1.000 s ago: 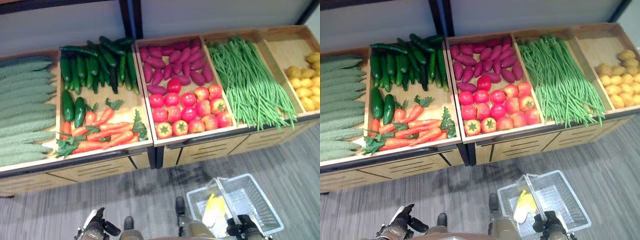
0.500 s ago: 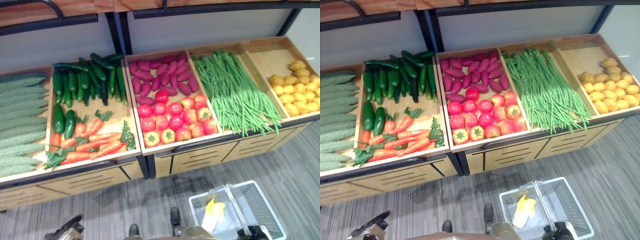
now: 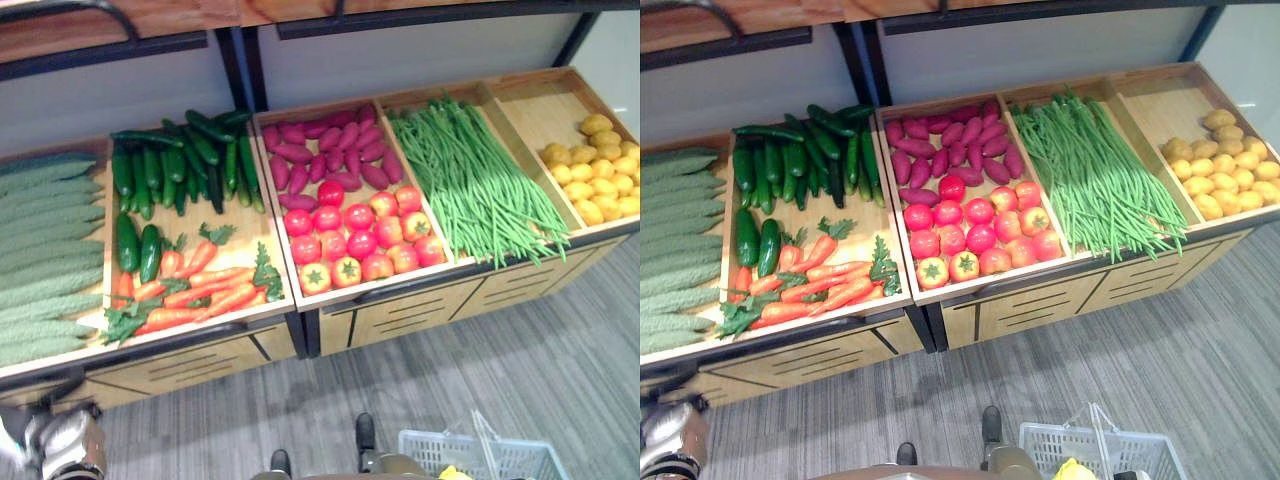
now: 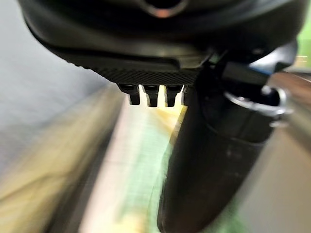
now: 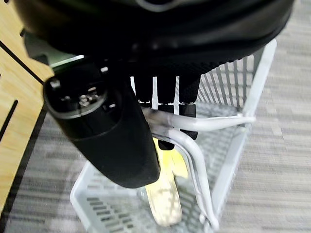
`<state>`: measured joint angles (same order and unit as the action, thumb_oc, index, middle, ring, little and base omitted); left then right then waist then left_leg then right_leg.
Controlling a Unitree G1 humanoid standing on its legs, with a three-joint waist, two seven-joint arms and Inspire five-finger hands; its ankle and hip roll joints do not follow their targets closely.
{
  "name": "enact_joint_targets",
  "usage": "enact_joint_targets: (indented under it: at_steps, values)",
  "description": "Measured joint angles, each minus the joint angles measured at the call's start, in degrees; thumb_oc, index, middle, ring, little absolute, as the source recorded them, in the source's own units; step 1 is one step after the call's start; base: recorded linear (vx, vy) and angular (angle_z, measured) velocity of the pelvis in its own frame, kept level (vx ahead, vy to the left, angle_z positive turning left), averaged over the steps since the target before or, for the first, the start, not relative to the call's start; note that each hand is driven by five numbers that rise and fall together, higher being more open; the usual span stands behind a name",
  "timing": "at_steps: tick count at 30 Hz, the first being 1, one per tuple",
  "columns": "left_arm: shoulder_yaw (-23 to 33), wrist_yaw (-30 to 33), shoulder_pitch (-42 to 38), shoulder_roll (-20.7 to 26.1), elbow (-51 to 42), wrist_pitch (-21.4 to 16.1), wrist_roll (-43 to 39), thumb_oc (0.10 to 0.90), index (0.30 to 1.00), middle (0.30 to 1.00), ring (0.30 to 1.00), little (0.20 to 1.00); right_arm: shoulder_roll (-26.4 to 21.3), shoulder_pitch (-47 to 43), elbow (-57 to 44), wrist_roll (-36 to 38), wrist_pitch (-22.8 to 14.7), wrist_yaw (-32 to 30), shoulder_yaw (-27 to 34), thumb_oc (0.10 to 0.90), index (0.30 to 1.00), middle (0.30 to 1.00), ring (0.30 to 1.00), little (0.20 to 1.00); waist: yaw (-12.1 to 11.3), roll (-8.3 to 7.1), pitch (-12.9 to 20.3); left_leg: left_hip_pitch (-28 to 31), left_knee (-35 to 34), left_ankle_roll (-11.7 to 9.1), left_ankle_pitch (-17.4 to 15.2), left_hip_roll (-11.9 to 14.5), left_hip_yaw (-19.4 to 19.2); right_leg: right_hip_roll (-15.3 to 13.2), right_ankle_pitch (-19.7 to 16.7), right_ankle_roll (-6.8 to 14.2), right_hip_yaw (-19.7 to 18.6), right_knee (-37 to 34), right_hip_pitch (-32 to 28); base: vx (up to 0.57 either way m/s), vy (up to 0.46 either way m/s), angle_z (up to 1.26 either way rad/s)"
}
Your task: Get the vegetables into the basket
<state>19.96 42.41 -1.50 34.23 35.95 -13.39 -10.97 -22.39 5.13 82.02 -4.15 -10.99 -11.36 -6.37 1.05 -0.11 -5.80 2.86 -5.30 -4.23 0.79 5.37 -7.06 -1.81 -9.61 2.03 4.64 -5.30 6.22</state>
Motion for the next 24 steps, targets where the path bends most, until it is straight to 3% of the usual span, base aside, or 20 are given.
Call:
enact_joint_targets:
  at_steps: [5,8,11,13,16,24]
  values:
    - [2.32,5.17,1.73,0.41,-11.62,1.50,10.31,0.900,1.000,1.000,1.000,1.000,0.23,0.46,0.75,-0.02,0.36,0.29,-0.06,0.400,0.300,0.300,0.300,0.300,-0.05,-0.27,-0.36,0.14,0.11,-0.09,0.39,0.18,0.09,0.14,0.11,-0.05,0.15,-0.02,-0.11,0.00,0.001,0.01]
    - [2.20,4.90,1.79,0.38,-13.44,2.95,12.78,0.900,1.000,1.000,1.000,1.000,0.17,0.07,0.48,-0.02,0.00,0.27,-0.05,0.400,0.300,0.300,0.300,0.300,-0.15,-0.33,-0.43,0.30,0.28,-0.15,0.44,0.15,0.08,0.10,0.18,-0.02,0.17,-0.02,-0.21,0.00,0.001,0.01]
    - [0.30,0.03,3.04,0.81,-13.92,4.14,18.51,0.900,1.000,1.000,1.000,1.000,0.04,-1.40,-0.66,-0.19,-0.43,0.46,-0.05,0.400,0.300,0.300,0.300,0.300,-0.25,-0.15,-0.54,0.28,0.28,-0.13,0.44,0.13,0.12,0.05,0.27,0.01,0.32,-0.03,-0.26,0.00,0.000,0.00]
    - [-10.67,-5.87,4.76,8.71,-12.50,4.21,23.57,0.900,1.000,1.000,1.000,1.000,-1.05,-2.51,-2.18,-0.54,-0.22,0.90,-0.75,0.400,0.300,0.300,0.300,0.300,-0.44,0.39,-1.07,0.28,0.29,-0.08,0.49,0.06,0.19,-0.02,0.26,0.01,0.34,-0.02,-0.27,0.00,0.000,0.00]
    - [-17.01,-12.94,1.68,9.06,-12.36,2.18,25.28,0.900,1.000,1.000,1.000,1.000,-1.72,-4.19,-4.30,-0.69,-0.32,1.02,-0.77,0.400,0.300,0.300,0.300,0.300,0.31,1.46,-1.63,0.40,0.29,-0.08,0.49,0.01,0.03,0.02,0.26,0.04,0.08,-0.02,-0.24,-0.01,0.015,-0.03]
    - [-23.78,-20.57,-2.48,8.40,-8.74,-0.48,19.24,0.900,1.000,1.000,1.000,1.000,-1.96,-4.49,-4.81,-0.70,-0.30,2.07,-0.93,0.400,0.300,0.300,0.300,0.300,2.03,2.29,-2.11,0.68,0.29,-0.08,0.47,0.14,-0.91,0.32,0.18,0.00,-0.81,-0.02,-0.07,-0.01,0.007,-0.06]
